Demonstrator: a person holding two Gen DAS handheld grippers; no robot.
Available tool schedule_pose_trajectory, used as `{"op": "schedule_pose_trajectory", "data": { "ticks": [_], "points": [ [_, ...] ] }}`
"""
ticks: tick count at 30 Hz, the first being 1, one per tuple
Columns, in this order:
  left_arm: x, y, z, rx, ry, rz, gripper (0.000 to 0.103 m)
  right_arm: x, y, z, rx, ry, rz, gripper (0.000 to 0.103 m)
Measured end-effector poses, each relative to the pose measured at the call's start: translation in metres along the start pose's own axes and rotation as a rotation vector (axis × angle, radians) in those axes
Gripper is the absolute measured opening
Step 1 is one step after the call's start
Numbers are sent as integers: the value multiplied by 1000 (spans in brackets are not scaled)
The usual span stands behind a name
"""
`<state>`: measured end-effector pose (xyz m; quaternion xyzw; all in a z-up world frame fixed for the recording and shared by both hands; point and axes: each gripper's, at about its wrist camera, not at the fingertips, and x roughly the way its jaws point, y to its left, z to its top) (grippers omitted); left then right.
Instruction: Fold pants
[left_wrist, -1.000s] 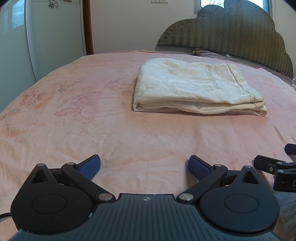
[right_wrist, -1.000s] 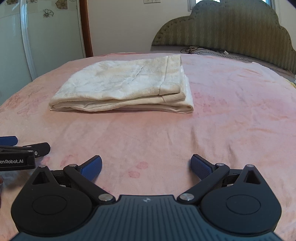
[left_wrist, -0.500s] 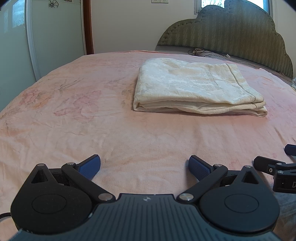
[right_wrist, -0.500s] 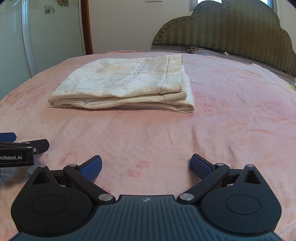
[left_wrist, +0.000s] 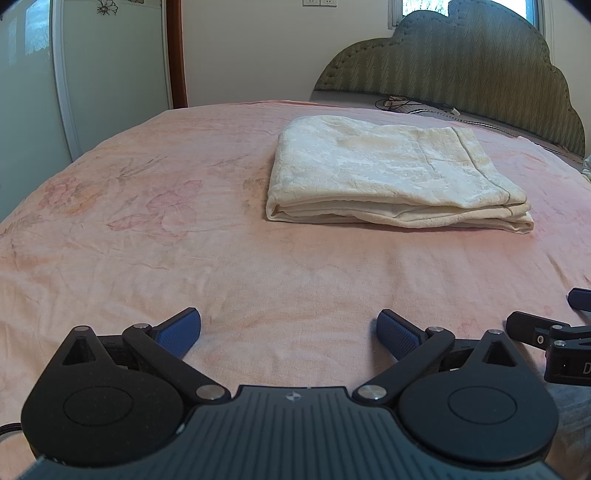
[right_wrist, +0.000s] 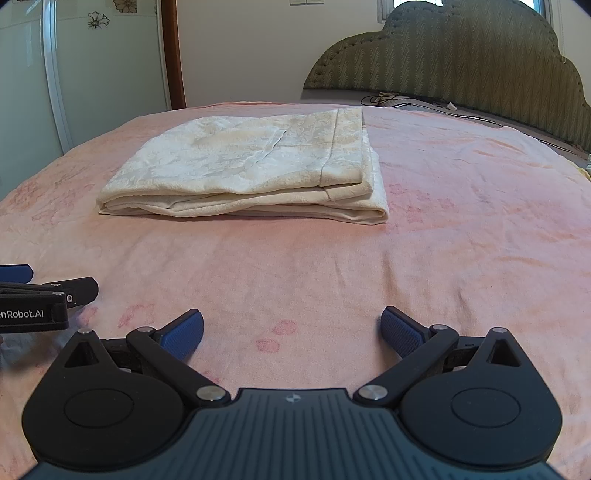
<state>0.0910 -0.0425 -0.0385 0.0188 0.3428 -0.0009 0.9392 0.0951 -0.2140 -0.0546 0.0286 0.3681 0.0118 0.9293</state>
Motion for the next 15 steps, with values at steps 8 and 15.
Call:
{"op": "schedule_pose_trajectory", "data": {
  "ticks": [8, 15],
  "points": [
    [0, 0, 0, 0, 0, 0, 103, 0, 0, 0, 0, 0, 0, 103],
    [0, 0, 0, -1, 0, -1, 103, 0, -1, 0, 4, -2, 3, 103]
  ]
}}
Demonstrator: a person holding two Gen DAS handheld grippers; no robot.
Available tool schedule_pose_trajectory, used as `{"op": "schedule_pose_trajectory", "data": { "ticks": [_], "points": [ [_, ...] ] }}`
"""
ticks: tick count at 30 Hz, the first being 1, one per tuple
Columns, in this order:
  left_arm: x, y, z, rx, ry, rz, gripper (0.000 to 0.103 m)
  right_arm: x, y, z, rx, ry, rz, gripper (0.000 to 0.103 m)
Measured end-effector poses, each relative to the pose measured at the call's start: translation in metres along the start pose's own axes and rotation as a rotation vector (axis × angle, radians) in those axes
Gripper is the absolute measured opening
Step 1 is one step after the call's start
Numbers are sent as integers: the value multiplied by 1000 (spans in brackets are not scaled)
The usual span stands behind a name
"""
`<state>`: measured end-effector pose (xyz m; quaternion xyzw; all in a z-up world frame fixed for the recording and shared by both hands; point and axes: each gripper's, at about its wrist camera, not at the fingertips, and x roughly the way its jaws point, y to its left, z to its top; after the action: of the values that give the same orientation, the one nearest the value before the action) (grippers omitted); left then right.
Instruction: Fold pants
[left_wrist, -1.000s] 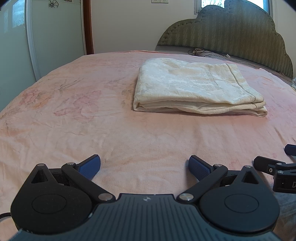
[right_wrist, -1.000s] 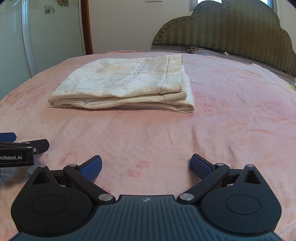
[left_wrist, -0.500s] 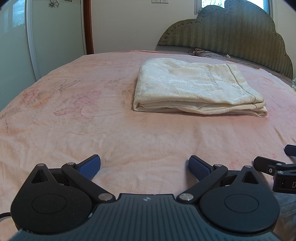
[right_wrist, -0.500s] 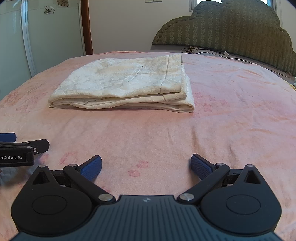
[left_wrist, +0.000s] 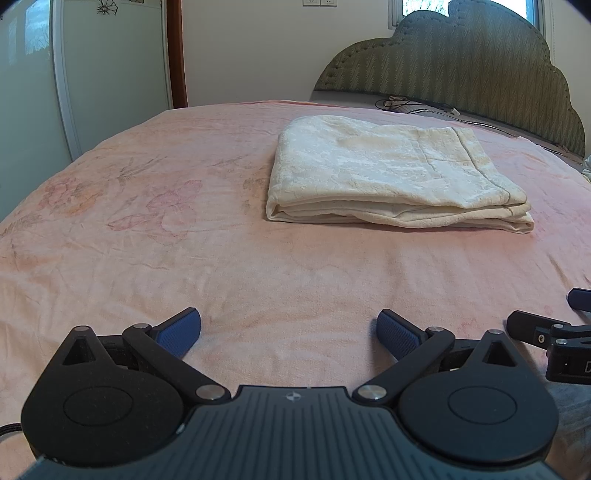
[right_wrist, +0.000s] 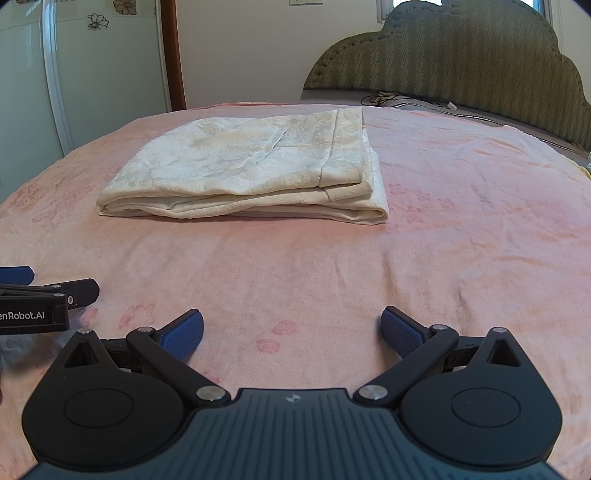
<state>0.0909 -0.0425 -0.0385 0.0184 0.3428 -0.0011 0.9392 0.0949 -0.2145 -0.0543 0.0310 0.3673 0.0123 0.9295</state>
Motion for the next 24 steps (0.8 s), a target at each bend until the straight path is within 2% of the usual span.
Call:
{"op": "schedule_pose_trajectory", "data": {
  "ticks": [24],
  "points": [
    [0, 1, 0, -5, -1, -3, 103, -1, 1, 0, 3, -1, 1, 103]
  ]
}}
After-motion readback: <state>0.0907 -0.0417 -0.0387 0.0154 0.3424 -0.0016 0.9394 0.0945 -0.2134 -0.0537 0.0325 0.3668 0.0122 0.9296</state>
